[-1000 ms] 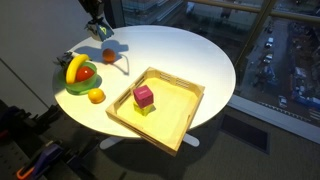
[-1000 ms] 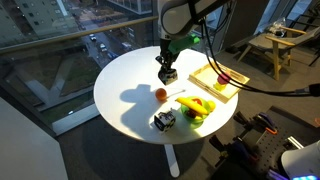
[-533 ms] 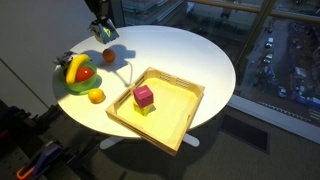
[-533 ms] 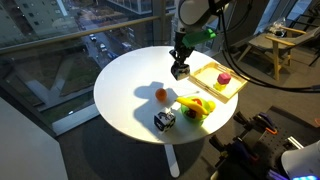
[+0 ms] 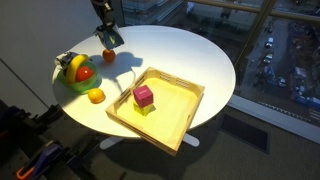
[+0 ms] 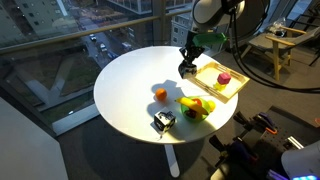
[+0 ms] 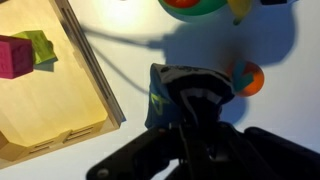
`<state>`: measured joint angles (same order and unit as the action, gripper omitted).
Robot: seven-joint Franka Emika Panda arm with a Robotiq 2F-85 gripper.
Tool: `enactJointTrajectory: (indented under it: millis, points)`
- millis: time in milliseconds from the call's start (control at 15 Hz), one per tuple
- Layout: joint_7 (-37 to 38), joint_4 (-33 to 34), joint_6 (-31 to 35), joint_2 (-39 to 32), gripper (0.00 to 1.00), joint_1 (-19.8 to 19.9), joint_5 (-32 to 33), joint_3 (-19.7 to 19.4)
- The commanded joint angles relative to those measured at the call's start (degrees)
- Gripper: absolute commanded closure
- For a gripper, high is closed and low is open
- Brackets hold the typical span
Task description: Move a black and white cube from the table to the tray
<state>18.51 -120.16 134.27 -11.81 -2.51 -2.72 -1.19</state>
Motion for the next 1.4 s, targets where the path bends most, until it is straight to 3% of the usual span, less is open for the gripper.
enactJointTrajectory:
  millis: [0,400,467,1267,1333]
  points:
    - [-0.1,-3.1,2.4,2.2,0.96,0.9,-0.8,-0.4]
    - [0.3,-3.6,2.5,2.3,0.96,1.1,0.2,-1.3]
    - [0.0,-1.8,1.7,0.3,0.87,1.0,0.0,-1.1]
    - [0.0,-1.9,1.7,0.4,0.87,1.0,0.0,-1.2]
    - [0.0,-1.9,1.7,0.4,0.95,1.0,0.0,-1.2]
